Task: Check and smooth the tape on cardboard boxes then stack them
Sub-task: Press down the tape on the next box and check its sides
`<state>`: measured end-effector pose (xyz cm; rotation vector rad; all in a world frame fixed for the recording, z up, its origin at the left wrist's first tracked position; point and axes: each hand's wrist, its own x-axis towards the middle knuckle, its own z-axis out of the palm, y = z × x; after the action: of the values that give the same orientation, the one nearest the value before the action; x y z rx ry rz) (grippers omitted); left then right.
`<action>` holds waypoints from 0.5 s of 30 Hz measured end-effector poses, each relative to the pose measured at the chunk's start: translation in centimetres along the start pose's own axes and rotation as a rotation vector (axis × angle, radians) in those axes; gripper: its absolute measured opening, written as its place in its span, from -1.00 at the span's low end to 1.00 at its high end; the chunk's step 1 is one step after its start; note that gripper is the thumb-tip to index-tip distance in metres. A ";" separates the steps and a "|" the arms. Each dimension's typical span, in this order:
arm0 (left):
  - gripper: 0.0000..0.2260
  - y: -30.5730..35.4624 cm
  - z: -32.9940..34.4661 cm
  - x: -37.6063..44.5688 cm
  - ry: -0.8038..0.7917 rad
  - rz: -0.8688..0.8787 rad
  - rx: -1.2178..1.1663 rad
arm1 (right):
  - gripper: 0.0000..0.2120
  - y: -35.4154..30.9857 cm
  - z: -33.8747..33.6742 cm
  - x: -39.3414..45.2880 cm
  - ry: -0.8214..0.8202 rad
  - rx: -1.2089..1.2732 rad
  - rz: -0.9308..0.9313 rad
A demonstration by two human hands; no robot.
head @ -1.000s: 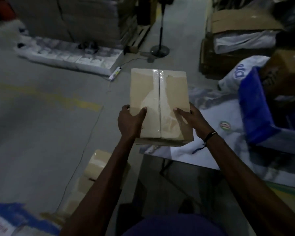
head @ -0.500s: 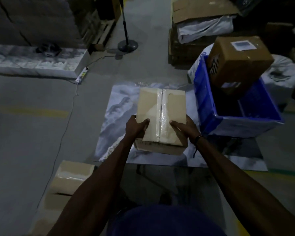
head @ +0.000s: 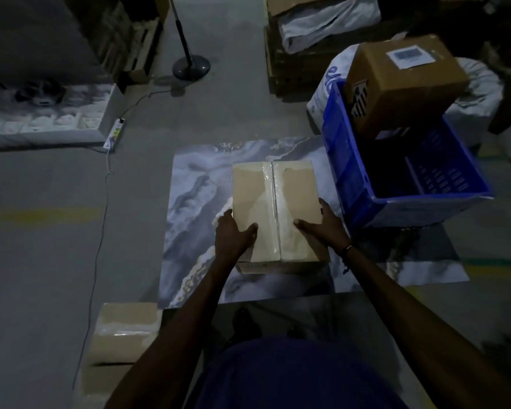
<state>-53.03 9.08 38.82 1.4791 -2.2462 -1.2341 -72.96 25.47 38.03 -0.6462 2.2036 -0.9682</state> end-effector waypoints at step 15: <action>-0.38 4.7 2.9 6.0 -0.284 0.459 0.603 | -0.43 -6.1 3.2 2.0 0.076 -0.674 -0.212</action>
<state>-60.76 6.39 38.68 0.8513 -3.1029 -0.6874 -70.98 19.03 40.36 -1.1758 2.5692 -0.3194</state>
